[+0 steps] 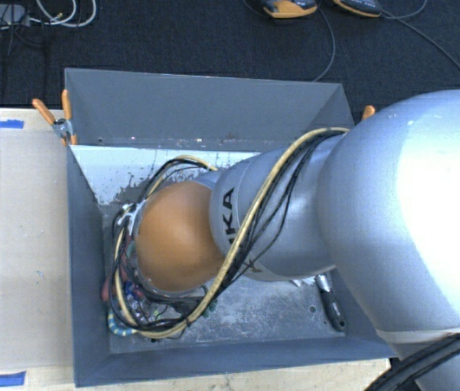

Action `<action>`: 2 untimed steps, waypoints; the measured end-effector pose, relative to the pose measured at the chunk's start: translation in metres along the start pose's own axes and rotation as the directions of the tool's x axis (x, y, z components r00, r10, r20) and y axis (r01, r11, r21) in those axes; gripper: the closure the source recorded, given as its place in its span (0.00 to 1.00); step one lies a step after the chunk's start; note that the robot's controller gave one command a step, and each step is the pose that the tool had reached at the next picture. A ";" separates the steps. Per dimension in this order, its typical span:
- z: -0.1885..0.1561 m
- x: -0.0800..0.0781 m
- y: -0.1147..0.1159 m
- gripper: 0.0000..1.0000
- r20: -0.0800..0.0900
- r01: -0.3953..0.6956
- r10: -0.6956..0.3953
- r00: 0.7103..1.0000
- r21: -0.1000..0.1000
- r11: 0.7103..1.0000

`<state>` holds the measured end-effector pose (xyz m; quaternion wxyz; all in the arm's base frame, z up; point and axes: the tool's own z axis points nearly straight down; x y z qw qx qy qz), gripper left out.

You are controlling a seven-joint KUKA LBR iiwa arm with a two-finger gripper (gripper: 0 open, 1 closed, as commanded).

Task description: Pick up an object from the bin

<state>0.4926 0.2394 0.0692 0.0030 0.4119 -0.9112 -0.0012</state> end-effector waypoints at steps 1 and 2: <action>-0.010 0.002 0.001 1.00 -0.009 0.000 0.000 1.000 -0.004 1.000; -0.037 0.001 0.001 1.00 -0.002 -0.001 0.001 1.000 -0.001 1.000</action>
Offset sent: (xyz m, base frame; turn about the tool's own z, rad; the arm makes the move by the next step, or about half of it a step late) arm 0.0001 -0.0001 0.0506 0.0000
